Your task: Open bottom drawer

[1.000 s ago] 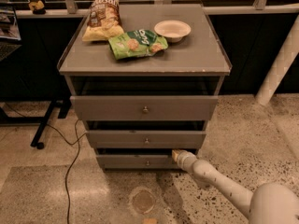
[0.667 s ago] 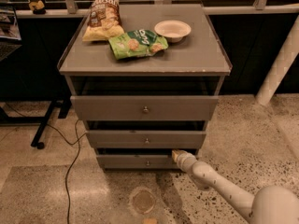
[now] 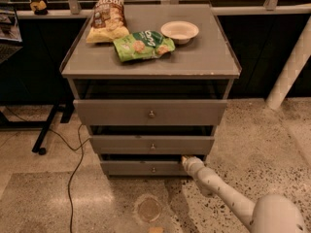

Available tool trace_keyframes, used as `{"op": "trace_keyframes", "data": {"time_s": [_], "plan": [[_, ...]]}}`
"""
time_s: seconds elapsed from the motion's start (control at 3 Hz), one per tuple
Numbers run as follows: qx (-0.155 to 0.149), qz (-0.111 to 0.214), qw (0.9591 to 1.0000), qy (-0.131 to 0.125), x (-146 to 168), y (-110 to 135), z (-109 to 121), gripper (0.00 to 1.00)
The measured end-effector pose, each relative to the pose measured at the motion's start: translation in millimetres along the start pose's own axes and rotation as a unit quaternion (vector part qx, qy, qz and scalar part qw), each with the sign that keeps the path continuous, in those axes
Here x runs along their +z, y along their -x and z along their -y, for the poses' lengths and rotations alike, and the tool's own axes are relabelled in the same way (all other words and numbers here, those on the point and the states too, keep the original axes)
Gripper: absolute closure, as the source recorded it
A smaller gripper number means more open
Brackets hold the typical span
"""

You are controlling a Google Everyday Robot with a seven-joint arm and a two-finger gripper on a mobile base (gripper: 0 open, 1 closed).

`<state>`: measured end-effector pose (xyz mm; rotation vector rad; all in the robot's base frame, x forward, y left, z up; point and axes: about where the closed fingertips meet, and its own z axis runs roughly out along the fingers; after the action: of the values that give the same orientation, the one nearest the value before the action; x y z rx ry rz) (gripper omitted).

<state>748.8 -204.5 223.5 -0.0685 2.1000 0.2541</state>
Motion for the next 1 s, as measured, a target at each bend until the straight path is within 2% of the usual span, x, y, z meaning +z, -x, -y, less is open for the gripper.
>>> {"op": "trace_keyframes", "data": {"time_s": [0.33, 1.0], "plan": [[0.015, 0.000, 0.9997, -0.021, 10.6, -4.3, 15.8, 1.00], [0.016, -0.007, 0.9996, -0.024, 14.8, -6.7, 16.4, 1.00]]}}
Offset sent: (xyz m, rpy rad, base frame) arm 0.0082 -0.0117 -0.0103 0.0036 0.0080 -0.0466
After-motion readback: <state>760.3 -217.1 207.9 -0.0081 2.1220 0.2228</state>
